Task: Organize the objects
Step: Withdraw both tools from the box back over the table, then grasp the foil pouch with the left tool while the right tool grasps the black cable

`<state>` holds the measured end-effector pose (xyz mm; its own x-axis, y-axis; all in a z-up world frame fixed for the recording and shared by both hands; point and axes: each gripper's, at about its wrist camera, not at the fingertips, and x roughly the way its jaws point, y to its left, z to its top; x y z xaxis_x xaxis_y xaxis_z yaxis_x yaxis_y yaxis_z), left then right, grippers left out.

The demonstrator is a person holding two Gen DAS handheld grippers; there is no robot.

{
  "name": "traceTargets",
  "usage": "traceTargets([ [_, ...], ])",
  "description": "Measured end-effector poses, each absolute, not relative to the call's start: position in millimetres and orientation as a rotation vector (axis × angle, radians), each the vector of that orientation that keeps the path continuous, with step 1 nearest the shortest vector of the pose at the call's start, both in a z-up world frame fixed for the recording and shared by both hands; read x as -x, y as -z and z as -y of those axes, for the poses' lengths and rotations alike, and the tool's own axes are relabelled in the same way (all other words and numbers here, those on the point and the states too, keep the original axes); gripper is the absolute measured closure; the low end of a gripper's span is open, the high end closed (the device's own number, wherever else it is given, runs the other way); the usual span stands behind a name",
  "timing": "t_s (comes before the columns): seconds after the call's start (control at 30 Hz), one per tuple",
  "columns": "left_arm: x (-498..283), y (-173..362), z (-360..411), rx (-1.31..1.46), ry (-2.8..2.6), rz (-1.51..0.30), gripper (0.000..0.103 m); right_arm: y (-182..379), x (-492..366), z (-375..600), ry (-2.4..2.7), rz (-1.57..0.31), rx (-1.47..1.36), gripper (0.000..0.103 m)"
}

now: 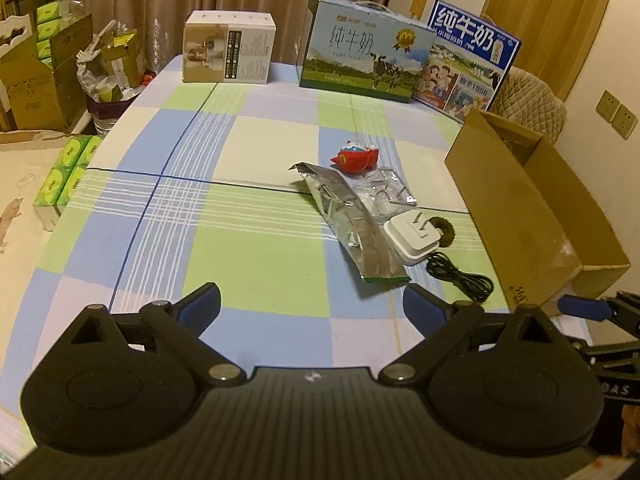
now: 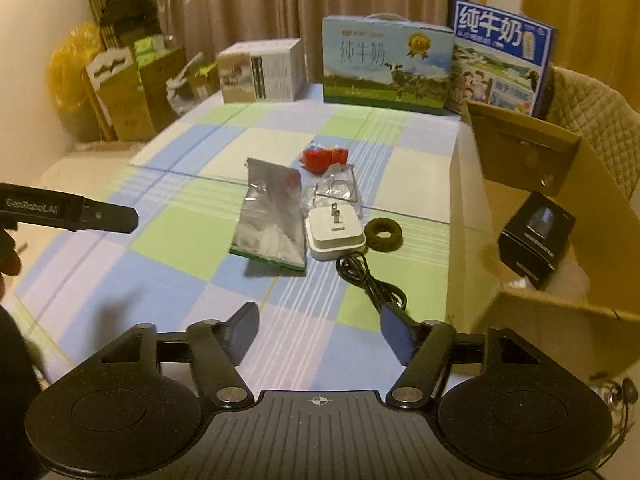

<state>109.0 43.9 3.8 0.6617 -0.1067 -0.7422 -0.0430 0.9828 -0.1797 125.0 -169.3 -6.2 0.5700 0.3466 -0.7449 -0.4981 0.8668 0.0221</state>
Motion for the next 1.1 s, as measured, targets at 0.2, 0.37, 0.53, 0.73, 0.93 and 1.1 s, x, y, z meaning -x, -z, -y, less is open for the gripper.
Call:
traceTargets([
  [0.2,-136,16,-48,0.172,0.070,-0.877,0.007,37,-162,154,-0.477,-0.851,0.286,0.055],
  [0.37,-159,34,-47,0.158,0.090,-0.901,0.007,60,-190,145,-0.459,-0.859,0.362,0.056],
  [0.53,-175,47,-45,0.149,0.120,-0.912,0.007,81,-213,137,-0.431,-0.877,0.445,0.057],
  [0.73,-187,56,-42,0.155,0.149,-0.928,0.007,96,-232,143,-0.401,-0.951,0.417,0.081],
  [0.93,-201,65,-40,0.231,0.179,-0.953,0.008,91,-231,152,-0.454,-1.001,0.233,0.093],
  [1.1,-221,75,-30,0.283,0.198,-0.988,0.031,87,-227,156,-0.462,-1.029,0.125,0.093],
])
